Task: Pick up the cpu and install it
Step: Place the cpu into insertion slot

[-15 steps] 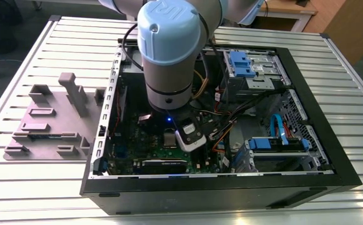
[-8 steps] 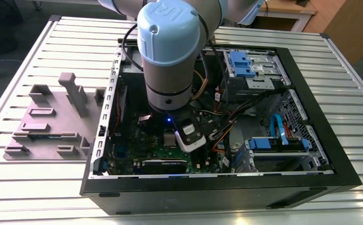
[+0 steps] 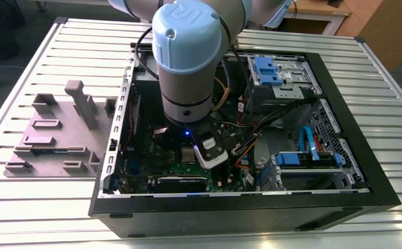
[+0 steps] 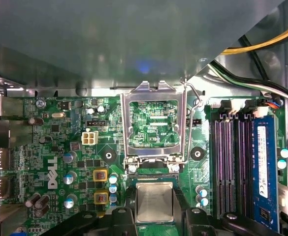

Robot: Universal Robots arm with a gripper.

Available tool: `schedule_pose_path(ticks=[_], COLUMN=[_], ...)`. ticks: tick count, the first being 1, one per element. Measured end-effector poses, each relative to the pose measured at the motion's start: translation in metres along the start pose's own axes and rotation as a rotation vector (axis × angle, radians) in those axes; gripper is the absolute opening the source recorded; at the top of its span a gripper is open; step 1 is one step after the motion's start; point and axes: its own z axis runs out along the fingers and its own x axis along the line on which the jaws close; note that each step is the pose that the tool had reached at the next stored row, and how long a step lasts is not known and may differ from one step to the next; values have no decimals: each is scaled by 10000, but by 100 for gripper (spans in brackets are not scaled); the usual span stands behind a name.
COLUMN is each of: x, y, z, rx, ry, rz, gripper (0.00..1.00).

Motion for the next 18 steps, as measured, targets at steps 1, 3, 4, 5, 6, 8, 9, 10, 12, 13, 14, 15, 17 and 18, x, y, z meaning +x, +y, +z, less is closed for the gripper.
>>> schedule_pose_path(ticks=[1, 3, 4, 5, 6, 8, 9, 10, 12, 13, 14, 15, 17, 18], x=[1, 1, 2, 2, 2, 2, 2, 2, 2, 1, -1, 0, 1, 2], y=[-1, -2, -2, -2, -2, -1, -1, -1, -1, -1, -1, -1, -1, -1], z=[4, 11, 14, 15, 16, 17, 18, 17, 18, 19, 20, 20, 20, 20], rx=[4, 9, 10, 9, 8, 4, 4, 4, 4, 3, 0, 0, 0, 1], ry=[2, 5, 6, 5, 4, 2, 2, 3, 3, -1, -6, 0, 2, 2], rz=[0, 0, 0, 0, 0, 0, 1, 0, 1, 0, -2, -2, 0, 1], gripper=[40, 40, 40, 40, 40, 40, 40, 40, 40, 40, 41, 47, 47, 47])
